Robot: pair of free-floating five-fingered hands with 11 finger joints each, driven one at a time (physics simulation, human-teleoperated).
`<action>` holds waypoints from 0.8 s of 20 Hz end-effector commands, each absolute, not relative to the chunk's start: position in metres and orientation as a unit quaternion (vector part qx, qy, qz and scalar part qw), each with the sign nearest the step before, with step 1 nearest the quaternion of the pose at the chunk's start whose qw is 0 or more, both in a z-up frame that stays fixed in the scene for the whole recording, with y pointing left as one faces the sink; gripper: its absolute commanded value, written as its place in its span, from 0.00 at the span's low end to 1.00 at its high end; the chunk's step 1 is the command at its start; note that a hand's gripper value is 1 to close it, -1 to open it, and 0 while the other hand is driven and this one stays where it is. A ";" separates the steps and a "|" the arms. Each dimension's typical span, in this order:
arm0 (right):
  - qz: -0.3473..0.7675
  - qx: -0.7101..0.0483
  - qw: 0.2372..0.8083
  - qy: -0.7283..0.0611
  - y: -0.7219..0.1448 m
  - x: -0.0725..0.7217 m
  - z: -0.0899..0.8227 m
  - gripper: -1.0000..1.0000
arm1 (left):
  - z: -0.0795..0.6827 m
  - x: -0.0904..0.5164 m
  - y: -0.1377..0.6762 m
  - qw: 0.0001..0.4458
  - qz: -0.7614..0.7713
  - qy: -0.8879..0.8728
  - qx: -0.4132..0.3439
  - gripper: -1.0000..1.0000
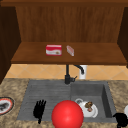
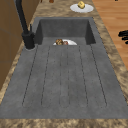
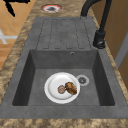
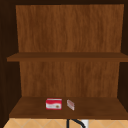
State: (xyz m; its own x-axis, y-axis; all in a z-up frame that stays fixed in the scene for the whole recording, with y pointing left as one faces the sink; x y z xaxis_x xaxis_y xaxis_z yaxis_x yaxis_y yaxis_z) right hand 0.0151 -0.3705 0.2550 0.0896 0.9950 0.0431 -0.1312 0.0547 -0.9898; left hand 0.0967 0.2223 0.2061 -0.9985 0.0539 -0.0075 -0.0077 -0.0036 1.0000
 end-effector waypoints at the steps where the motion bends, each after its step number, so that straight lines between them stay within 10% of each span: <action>1: 0.498 -0.474 0.566 -0.455 -0.371 0.015 0.255 0.50 | 0.235 0.097 0.220 0.022 0.699 0.715 0.016 0.00; 16: 0.498 -0.474 0.566 -0.455 -0.371 0.015 0.255 0.50 | 0.316 0.056 0.222 -0.016 0.697 0.714 0.057 0.00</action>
